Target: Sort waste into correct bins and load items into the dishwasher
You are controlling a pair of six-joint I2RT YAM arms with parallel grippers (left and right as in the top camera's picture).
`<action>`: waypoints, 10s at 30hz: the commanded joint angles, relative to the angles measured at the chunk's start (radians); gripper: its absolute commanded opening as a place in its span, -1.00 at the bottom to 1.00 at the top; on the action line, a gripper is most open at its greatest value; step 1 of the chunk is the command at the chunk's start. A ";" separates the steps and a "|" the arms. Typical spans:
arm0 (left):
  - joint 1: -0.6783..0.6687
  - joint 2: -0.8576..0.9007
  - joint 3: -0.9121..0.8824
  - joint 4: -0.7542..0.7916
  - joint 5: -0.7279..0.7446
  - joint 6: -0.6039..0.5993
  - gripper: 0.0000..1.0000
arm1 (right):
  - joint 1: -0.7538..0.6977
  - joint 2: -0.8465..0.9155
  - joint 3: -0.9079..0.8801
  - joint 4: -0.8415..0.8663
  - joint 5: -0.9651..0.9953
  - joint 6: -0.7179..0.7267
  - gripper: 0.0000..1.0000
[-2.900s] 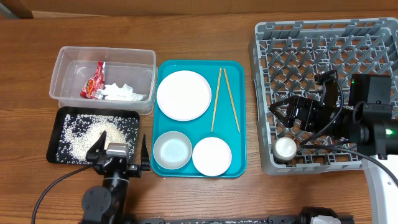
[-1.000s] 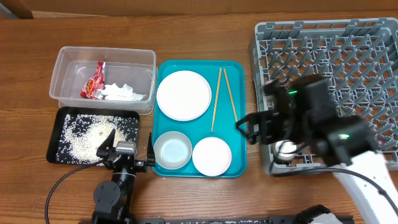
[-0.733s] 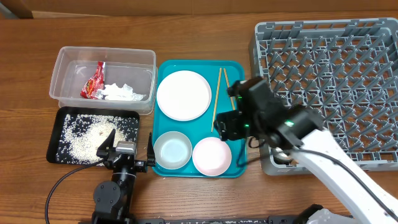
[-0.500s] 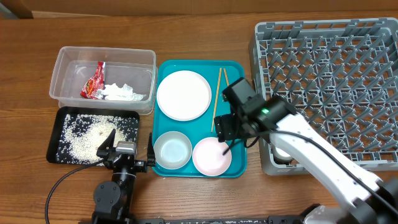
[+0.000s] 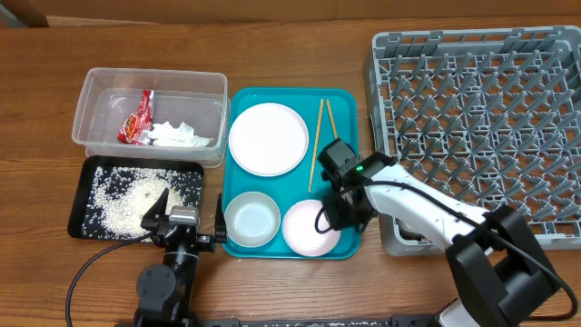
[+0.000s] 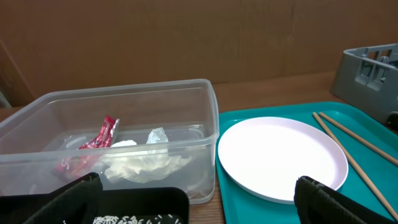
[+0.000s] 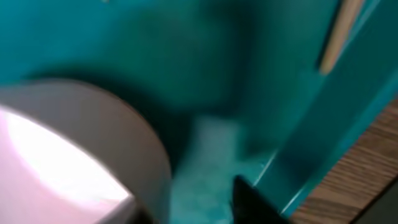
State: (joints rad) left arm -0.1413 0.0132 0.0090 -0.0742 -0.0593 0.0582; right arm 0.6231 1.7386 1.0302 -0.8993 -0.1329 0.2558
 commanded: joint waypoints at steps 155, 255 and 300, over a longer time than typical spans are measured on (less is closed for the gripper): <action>0.011 -0.009 -0.004 0.003 0.008 -0.013 1.00 | 0.207 0.253 0.372 0.008 0.025 0.411 -0.92; 0.011 -0.009 -0.004 0.003 0.008 -0.013 1.00 | -0.768 0.125 0.200 0.250 1.435 -0.100 -0.77; 0.011 -0.009 -0.004 0.003 0.008 -0.013 1.00 | -0.861 -0.190 0.292 0.428 0.600 -0.125 -0.92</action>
State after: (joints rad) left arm -0.1413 0.0132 0.0090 -0.0742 -0.0593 0.0582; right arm -0.1211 1.5387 1.3075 -0.4881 0.6727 0.1272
